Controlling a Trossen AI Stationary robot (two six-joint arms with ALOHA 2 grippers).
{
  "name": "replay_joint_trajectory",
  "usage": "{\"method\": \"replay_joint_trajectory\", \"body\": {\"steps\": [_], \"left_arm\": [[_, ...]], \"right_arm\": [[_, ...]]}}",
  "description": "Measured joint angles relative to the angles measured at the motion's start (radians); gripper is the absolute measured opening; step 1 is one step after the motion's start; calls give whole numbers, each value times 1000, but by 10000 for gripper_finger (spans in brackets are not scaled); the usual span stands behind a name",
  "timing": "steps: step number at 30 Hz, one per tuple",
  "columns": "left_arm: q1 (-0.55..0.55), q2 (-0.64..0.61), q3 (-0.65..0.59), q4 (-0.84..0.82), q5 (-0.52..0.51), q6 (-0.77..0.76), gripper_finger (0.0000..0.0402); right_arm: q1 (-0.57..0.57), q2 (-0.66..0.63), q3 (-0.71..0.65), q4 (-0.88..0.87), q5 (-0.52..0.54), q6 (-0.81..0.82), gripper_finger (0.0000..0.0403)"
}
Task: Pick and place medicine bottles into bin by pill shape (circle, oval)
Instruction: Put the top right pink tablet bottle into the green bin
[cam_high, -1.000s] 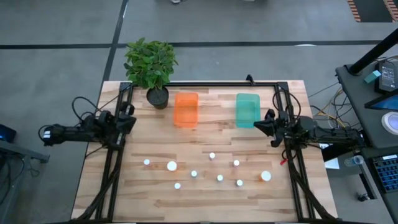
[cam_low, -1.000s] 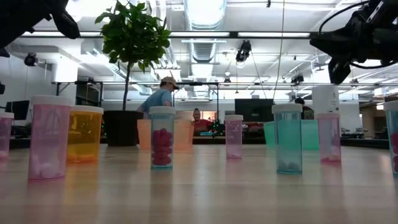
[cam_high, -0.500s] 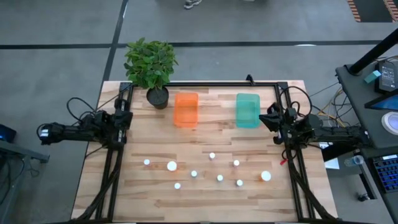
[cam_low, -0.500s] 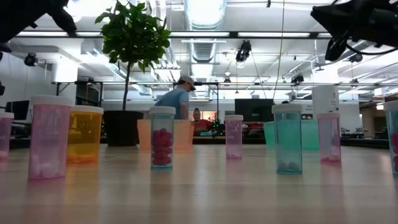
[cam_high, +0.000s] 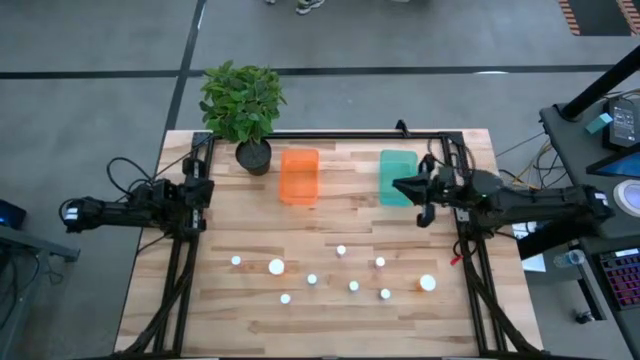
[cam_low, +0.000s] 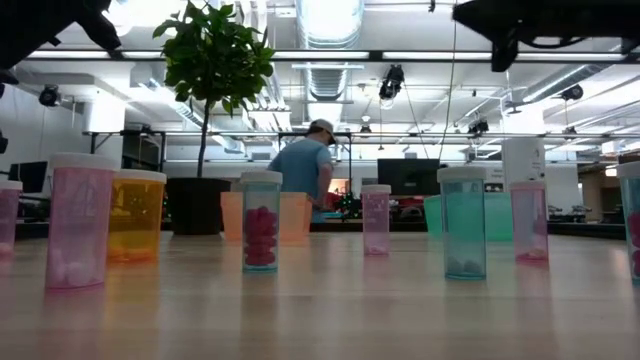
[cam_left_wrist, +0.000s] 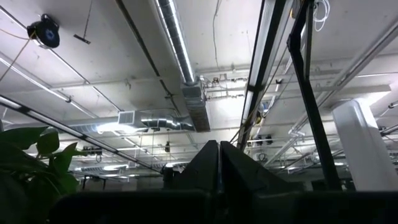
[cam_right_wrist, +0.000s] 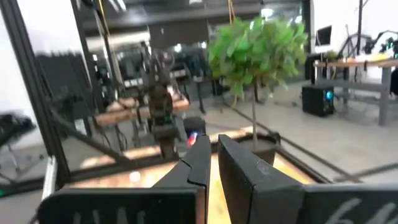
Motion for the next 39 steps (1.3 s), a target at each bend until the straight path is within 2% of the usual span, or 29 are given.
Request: {"method": "replay_joint_trajectory", "body": {"steps": [7,14,25,39], "left_arm": [[0,0,0,-1,0,-2,0],[0,-2,0,-1,0,-2,0],[0,-1,0,-2,0,-2,0],[0,-2,0,-1,0,-2,0]], "right_arm": [[58,185,72,-21,2,-24,22],[122,344,148,-8,82,-54,22],[194,533,291,-11,101,-96,22],[281,635,548,-453,101,-53,22]]}}
